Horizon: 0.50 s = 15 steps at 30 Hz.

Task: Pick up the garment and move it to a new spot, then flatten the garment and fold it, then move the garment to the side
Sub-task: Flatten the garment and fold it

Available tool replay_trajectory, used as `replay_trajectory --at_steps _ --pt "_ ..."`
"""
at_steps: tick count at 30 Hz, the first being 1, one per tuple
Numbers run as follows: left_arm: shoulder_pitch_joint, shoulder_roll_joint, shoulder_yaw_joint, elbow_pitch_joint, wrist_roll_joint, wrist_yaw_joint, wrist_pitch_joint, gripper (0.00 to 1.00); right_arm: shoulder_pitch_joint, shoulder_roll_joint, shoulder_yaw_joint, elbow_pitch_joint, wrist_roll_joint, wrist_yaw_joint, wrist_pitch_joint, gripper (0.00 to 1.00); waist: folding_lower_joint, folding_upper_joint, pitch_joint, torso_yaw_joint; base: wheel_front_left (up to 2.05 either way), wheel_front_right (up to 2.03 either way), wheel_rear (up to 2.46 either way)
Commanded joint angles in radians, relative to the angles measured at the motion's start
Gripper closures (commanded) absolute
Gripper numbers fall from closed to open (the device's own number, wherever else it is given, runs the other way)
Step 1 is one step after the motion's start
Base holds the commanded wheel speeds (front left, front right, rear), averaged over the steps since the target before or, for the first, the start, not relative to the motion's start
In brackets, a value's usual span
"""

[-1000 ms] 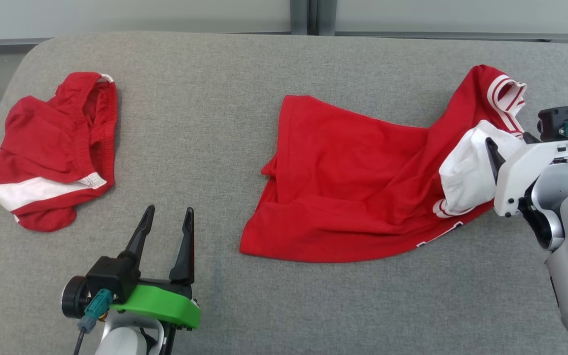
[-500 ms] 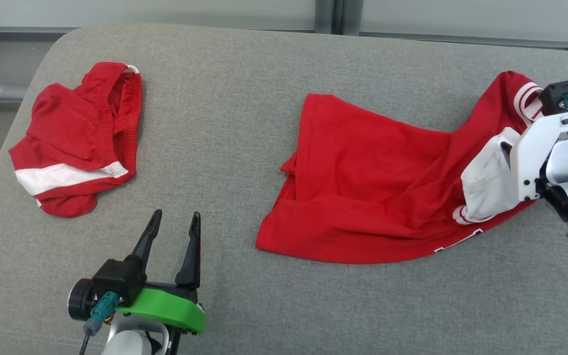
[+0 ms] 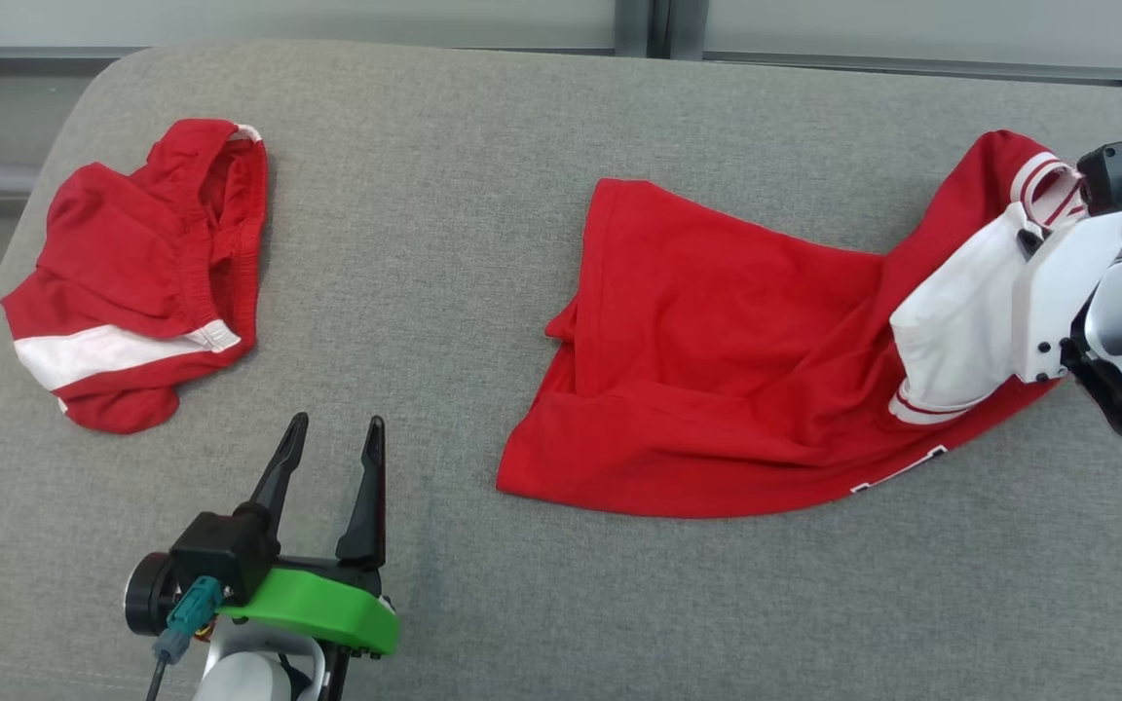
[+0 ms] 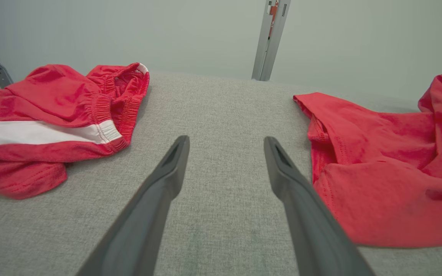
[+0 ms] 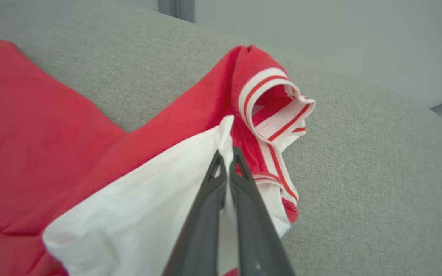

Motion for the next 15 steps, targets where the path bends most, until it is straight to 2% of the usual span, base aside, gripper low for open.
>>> replay_trajectory --at_steps 1,7,11,12,13,15 --pt "0.006 0.004 0.003 -0.002 0.008 -0.002 0.0 0.0 0.038 -0.004 -0.002 -0.032 0.011 -0.002 -0.021 1.0 0.0 -0.0001 -0.011 -0.016 0.0 0.0 0.0" --pt "0.018 0.004 0.019 -0.005 0.017 -0.001 0.0 0.0 0.227 -0.009 -0.024 -0.237 0.056 -0.002 -0.077 1.0 0.0 -0.0001 -0.035 -0.054 0.0 0.0 0.0" --pt "0.023 0.004 0.035 -0.008 0.02 -0.001 0.0 0.0 0.376 0.009 -0.067 -0.345 0.039 -0.002 -0.098 1.0 0.0 -0.0001 -0.045 -0.087 0.0 0.0 0.0" --pt "0.023 0.004 0.037 -0.008 0.018 -0.001 0.0 0.0 0.407 0.021 -0.08 -0.361 0.036 -0.002 -0.096 0.55 0.0 -0.0001 -0.047 -0.094 0.0 0.0 0.0" --pt "0.023 0.004 0.039 -0.008 0.019 -0.001 0.0 0.0 0.443 0.036 -0.101 -0.377 0.028 -0.002 -0.097 0.0 0.0 -0.0001 -0.049 -0.102 0.0 0.0 0.0" --pt "0.023 0.004 0.042 -0.007 0.02 -0.001 0.0 0.0 0.499 0.068 -0.137 -0.398 0.018 -0.002 -0.092 0.0 0.0 -0.0001 -0.053 -0.115 0.0 0.0 0.0"
